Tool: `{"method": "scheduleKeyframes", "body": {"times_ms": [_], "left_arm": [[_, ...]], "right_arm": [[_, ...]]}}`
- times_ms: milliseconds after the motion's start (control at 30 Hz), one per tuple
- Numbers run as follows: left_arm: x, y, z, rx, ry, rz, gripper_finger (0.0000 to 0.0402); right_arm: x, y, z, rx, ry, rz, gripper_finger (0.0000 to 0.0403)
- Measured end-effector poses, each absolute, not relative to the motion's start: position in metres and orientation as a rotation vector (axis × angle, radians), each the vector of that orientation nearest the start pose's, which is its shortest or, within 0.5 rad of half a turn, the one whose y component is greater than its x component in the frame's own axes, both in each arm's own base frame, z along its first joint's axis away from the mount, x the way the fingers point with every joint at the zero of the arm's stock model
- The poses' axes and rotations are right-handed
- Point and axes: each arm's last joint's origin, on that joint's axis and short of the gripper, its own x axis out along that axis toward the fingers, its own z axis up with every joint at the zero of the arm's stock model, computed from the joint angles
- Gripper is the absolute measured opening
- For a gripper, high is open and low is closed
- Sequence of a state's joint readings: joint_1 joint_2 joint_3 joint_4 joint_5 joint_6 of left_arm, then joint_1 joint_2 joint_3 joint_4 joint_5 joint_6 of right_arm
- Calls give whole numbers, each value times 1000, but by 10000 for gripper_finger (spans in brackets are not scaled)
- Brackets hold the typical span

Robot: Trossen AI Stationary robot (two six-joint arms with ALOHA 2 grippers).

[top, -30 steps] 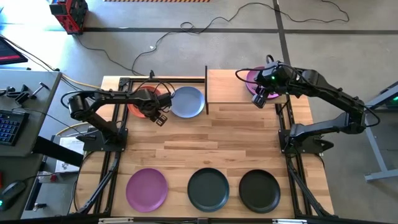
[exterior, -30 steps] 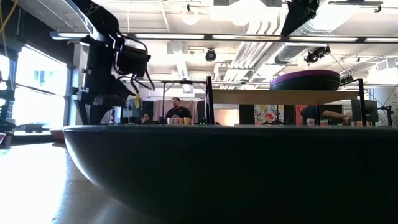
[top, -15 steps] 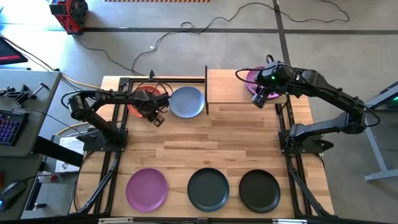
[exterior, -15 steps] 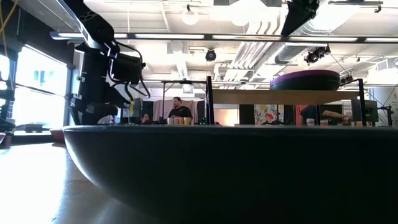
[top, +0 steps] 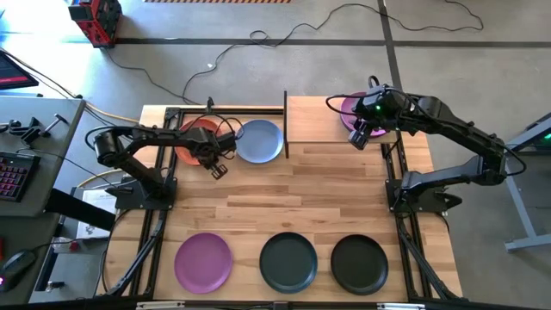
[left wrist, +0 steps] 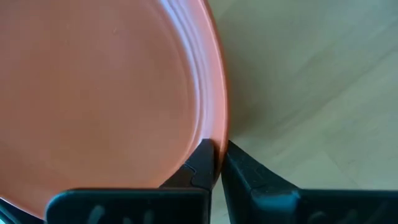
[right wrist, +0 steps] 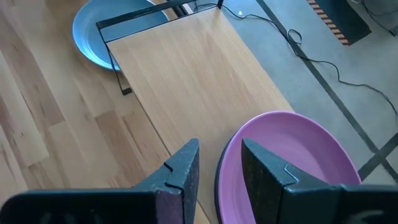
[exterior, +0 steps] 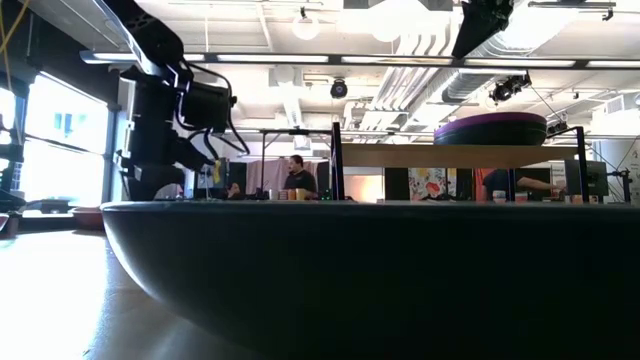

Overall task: Place and stack plates onto a shelf
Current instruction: Stack the orange plate on top of the violet plate on the shelf

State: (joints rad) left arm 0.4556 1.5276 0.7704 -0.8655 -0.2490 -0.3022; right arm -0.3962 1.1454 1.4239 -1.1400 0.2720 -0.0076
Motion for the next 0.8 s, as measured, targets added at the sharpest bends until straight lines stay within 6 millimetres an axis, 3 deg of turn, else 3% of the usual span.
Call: {"method": "scheduleKeyframes", "body": {"times_ms": [533,800], "left_arm": [[199,86,159,-297,1543,688,1],[187,81,179,-281,1503,669,0]], "right_arm": [[176,-79,396,214,825,-643,96],[184,-59,396,270,802,-578,96]]}}
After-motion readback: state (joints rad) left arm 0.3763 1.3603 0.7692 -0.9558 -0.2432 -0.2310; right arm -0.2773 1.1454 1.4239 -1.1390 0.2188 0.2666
